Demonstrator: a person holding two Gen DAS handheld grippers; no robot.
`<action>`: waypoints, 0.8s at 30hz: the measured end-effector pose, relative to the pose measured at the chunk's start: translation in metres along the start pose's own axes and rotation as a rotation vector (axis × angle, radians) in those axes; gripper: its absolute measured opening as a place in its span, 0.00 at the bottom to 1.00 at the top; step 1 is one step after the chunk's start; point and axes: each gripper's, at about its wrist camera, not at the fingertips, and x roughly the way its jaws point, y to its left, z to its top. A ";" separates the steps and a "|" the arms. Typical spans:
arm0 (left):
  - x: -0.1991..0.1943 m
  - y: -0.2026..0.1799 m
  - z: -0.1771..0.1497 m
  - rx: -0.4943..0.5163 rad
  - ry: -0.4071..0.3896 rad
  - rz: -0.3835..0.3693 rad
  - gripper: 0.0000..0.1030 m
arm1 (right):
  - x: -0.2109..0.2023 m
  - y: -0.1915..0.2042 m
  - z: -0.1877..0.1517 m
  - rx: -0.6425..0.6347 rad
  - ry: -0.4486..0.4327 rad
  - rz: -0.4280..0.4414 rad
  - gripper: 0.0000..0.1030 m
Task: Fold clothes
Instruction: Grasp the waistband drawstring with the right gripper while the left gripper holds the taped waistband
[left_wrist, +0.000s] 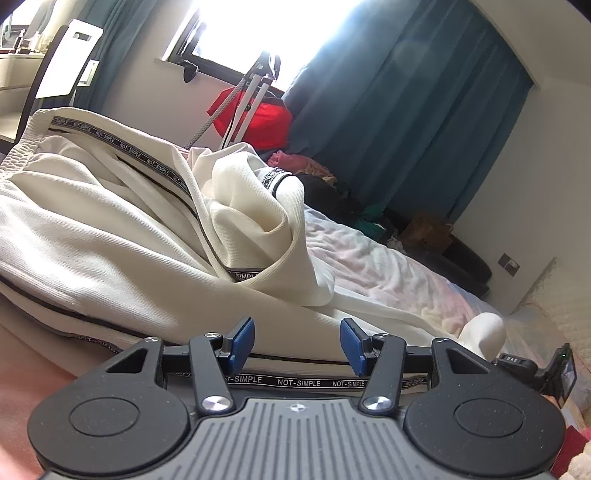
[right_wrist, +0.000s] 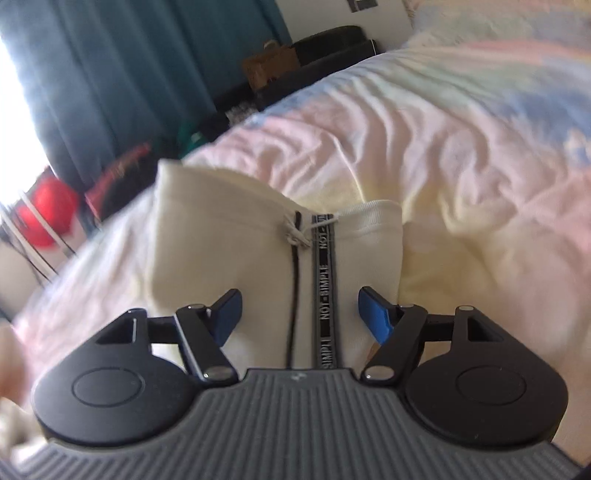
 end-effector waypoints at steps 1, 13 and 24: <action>0.000 0.001 0.000 -0.001 0.000 0.000 0.52 | 0.006 0.001 -0.003 -0.032 0.011 -0.036 0.67; 0.004 0.005 0.002 -0.037 0.008 -0.023 0.52 | -0.034 -0.052 0.010 0.337 -0.106 -0.040 0.13; -0.003 0.005 0.005 -0.055 -0.002 -0.013 0.53 | -0.054 -0.106 -0.047 0.947 -0.080 0.112 0.36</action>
